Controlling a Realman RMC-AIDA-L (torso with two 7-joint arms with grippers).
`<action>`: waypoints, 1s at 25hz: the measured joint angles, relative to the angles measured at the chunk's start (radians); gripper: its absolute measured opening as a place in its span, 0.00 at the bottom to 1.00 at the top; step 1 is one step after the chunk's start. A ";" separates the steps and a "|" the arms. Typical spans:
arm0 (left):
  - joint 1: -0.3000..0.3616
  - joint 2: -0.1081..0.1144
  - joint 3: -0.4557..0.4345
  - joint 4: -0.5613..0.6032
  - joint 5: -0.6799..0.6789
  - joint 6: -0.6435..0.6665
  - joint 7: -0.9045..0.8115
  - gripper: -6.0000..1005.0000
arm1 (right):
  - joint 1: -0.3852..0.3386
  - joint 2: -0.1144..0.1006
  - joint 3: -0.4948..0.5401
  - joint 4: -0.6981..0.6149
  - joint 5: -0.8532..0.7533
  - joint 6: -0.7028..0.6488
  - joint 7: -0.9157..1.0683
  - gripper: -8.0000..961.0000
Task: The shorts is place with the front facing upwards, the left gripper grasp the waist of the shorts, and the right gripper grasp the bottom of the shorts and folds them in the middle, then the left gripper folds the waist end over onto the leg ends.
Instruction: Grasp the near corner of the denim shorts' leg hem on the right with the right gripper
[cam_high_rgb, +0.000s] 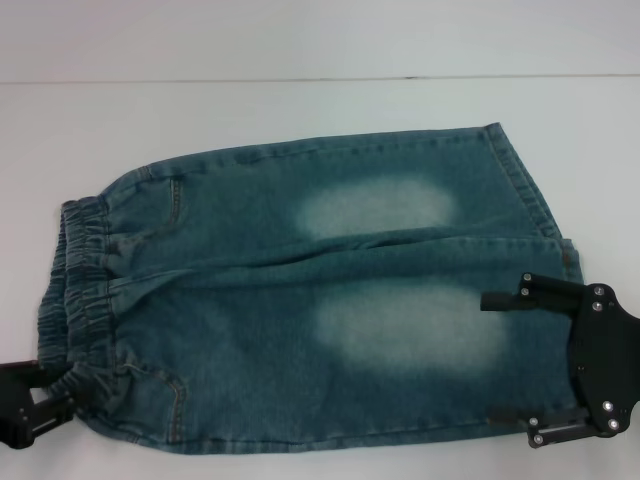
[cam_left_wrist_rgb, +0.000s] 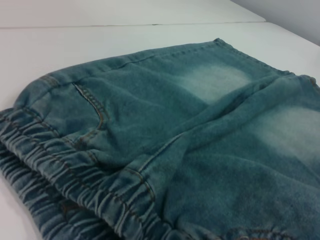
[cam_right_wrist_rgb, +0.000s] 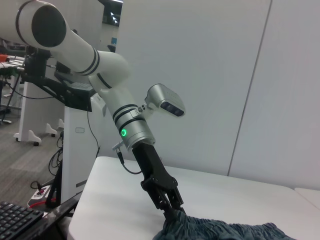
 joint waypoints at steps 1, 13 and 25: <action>-0.002 0.000 0.000 0.000 0.000 -0.003 -0.001 0.50 | -0.001 0.000 0.001 0.000 0.000 0.000 0.000 0.98; -0.019 -0.002 -0.001 -0.020 -0.003 -0.032 -0.003 0.18 | -0.012 -0.001 0.040 -0.012 -0.016 0.027 0.102 0.98; -0.023 0.000 -0.005 -0.052 -0.005 -0.072 0.004 0.06 | 0.052 -0.010 0.097 -0.358 -0.357 0.012 0.535 0.98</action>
